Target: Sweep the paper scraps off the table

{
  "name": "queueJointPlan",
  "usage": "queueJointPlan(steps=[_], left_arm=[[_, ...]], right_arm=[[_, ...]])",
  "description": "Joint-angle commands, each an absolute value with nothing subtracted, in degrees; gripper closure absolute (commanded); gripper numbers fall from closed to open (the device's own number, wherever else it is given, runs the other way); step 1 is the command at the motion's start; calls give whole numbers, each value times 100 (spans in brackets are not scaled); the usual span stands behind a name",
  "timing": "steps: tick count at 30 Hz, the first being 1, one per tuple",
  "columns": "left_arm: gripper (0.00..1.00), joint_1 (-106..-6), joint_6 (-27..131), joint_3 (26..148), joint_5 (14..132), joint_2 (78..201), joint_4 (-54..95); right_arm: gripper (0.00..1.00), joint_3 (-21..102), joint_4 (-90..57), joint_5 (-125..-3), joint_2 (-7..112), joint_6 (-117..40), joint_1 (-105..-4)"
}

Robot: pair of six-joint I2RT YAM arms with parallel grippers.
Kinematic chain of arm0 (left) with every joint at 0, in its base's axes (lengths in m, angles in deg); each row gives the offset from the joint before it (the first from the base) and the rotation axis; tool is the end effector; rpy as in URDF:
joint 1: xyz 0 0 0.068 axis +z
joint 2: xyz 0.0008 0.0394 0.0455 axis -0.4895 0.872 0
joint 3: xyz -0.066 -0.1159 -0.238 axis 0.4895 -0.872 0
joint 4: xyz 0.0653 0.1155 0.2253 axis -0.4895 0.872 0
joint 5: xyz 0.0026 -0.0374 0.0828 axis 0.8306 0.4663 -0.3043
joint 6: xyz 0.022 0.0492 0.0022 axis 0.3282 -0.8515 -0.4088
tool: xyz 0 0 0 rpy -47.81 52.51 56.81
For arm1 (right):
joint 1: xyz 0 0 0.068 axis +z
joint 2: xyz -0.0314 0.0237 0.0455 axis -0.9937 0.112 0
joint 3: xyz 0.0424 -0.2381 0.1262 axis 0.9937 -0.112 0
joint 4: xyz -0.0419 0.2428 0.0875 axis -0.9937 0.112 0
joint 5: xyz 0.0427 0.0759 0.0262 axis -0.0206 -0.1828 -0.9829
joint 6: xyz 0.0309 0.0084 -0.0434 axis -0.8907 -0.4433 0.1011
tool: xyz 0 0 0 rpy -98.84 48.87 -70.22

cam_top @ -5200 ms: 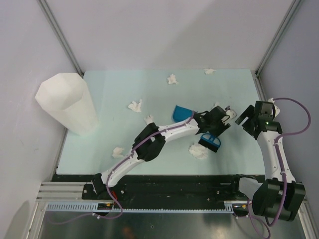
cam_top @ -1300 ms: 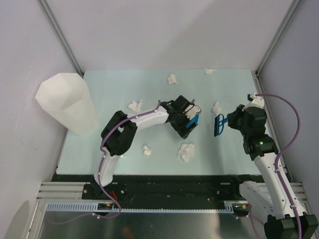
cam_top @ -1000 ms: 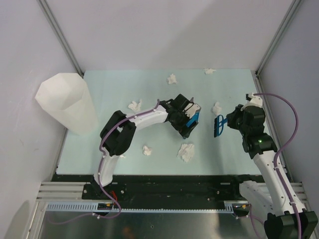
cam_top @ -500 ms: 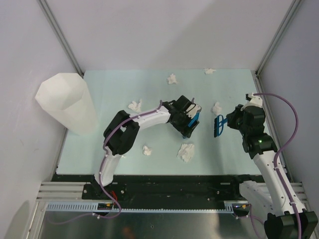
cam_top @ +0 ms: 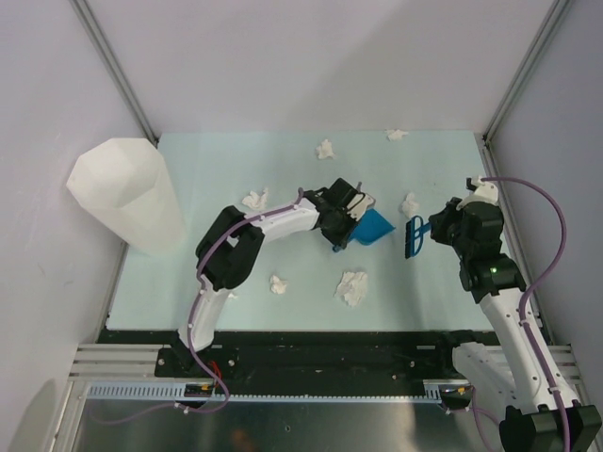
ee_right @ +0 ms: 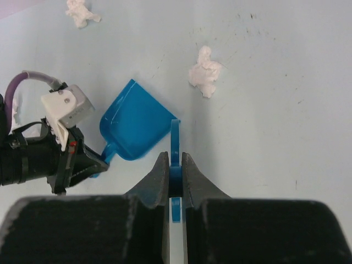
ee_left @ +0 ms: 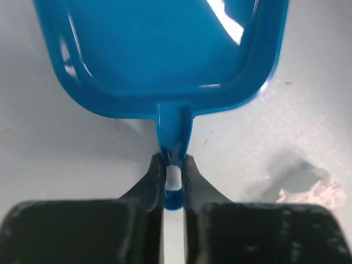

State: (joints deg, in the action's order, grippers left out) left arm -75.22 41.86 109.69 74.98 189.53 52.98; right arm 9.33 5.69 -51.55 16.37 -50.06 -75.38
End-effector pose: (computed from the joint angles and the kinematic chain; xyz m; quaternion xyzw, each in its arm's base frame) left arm 0.3207 -0.3401 0.1624 0.3896 0.8812 -0.1810 0.1975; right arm 0.1779 0.0224 0.3144 0.0969 0.8294 0.0889 0.5430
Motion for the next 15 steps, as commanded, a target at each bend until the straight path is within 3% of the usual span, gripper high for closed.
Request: queueJointPlan(steps=[1,4,9,15], left_arm=[[100,-7212,4100,11003,7145,18555,5363],[100,-7097,3758,11144,7100,18283,5337],[100,-6966,3178,10881,7127,16826,5346],[100,-6588,2439,9951,6477,14736,5398]], right_arm=[[100,1078,281,-5234,1609,-4913,-7513],[100,1139,176,-5314,1600,-4869,-7399],[100,1579,369,-5069,1653,-4869,-6689],[100,1755,-157,-4884,1775,-5124,-4510]])
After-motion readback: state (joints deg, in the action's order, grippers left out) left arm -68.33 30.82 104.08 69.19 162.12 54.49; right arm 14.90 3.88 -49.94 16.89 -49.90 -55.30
